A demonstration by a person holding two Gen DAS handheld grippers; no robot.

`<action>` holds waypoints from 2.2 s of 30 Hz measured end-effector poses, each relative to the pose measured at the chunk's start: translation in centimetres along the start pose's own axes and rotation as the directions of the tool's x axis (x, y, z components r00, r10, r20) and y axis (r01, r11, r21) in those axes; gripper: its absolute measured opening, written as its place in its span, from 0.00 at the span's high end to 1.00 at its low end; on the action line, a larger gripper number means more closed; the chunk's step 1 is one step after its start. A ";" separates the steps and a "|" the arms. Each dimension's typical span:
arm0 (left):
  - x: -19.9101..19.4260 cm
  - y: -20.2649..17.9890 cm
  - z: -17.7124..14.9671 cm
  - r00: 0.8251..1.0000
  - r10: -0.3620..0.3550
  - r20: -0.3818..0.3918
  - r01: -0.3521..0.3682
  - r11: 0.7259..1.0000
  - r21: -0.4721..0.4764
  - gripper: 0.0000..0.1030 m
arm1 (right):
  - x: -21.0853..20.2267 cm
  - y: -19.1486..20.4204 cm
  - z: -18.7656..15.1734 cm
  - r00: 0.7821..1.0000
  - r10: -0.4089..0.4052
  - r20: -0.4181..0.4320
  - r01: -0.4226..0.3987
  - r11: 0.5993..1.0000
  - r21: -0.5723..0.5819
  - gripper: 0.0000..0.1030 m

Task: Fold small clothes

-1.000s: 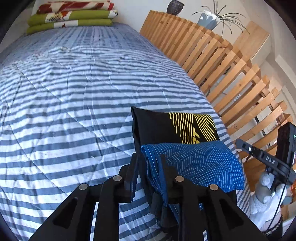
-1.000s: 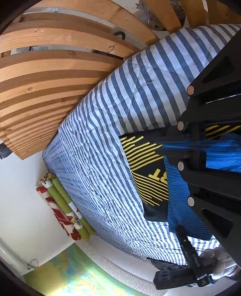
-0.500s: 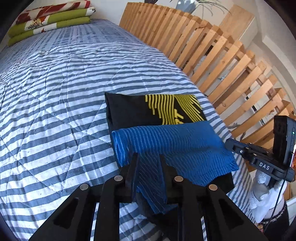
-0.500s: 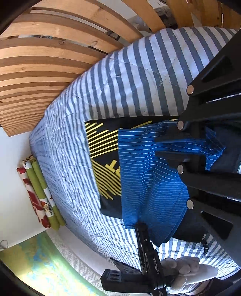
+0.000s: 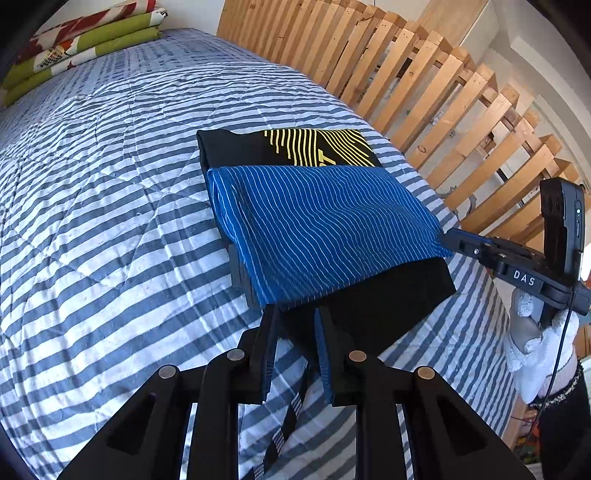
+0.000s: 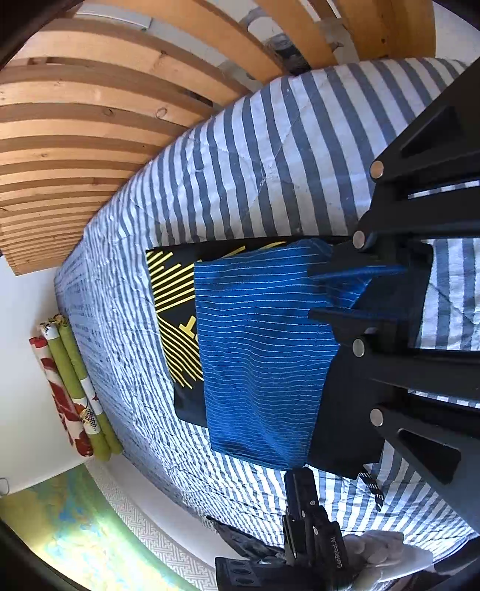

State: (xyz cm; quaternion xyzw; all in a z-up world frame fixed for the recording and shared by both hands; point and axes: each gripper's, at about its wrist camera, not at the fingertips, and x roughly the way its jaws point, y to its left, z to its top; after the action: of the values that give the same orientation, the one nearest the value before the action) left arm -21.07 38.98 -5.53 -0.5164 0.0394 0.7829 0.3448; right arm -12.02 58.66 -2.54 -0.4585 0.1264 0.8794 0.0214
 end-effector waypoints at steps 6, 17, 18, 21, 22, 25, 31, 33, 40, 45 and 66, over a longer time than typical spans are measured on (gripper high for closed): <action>-2.1 -0.6 -1.7 1.000 0.010 0.003 -0.010 0.999 -0.048 0.79 | 0.4 3.0 1.6 0.996 0.058 0.070 -0.060 0.998 0.030 0.78; -10.8 1.0 -7.9 0.991 0.129 0.045 -0.125 0.989 -0.079 0.77 | 0.0 7.7 -1.9 0.997 -0.038 -0.069 0.036 0.999 -0.027 0.77; -11.9 1.1 -8.6 0.989 0.136 0.058 -0.131 0.988 -0.086 0.73 | -1.3 8.1 -2.7 0.998 -0.039 -0.056 0.038 0.999 -0.018 0.77; -15.4 0.8 -11.1 0.982 0.160 0.098 -0.151 0.984 -0.095 0.60 | -6.0 9.8 -5.5 1.000 -0.010 -0.002 0.011 1.000 0.010 0.77; -16.5 0.5 -12.0 0.979 0.169 0.111 -0.159 0.983 -0.094 0.59 | -7.5 10.6 -6.5 1.000 -0.015 0.019 0.015 1.000 0.013 0.77; -19.7 -0.3 -14.4 0.972 0.184 0.149 -0.172 0.981 -0.090 0.54 | -11.6 13.6 -9.5 0.997 -0.036 0.068 0.035 0.999 0.013 0.76; -25.1 -2.9 -19.8 0.964 0.163 0.210 -0.154 0.986 -0.062 0.42 | -17.8 19.0 -14.8 0.992 -0.019 0.128 0.014 0.999 0.039 0.67; -26.7 -3.7 -21.5 0.960 0.161 0.227 -0.154 0.987 -0.050 0.37 | -19.6 21.1 -16.4 0.988 -0.043 0.146 0.041 0.999 0.013 0.66; -31.3 -5.1 -26.7 0.938 0.192 0.288 -0.184 0.981 -0.055 0.23 | -24.1 26.3 -20.2 0.961 -0.124 0.248 0.132 0.991 -0.019 0.36; -33.0 -5.5 -29.5 0.928 0.210 0.307 -0.197 0.978 -0.073 0.19 | -25.6 28.6 -21.6 0.931 -0.185 0.314 0.209 0.977 -0.043 0.24; -36.2 -6.7 -33.0 0.906 0.250 0.342 -0.226 0.968 -0.109 0.16 | -27.5 29.7 -24.6 0.925 -0.195 0.326 0.207 0.978 -0.003 0.23</action>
State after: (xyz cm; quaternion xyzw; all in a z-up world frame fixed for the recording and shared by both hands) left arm 16.85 12.21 11.35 -0.3700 0.0135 0.8999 0.2306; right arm 19.00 26.14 12.33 -0.3189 0.0572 0.9380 0.1234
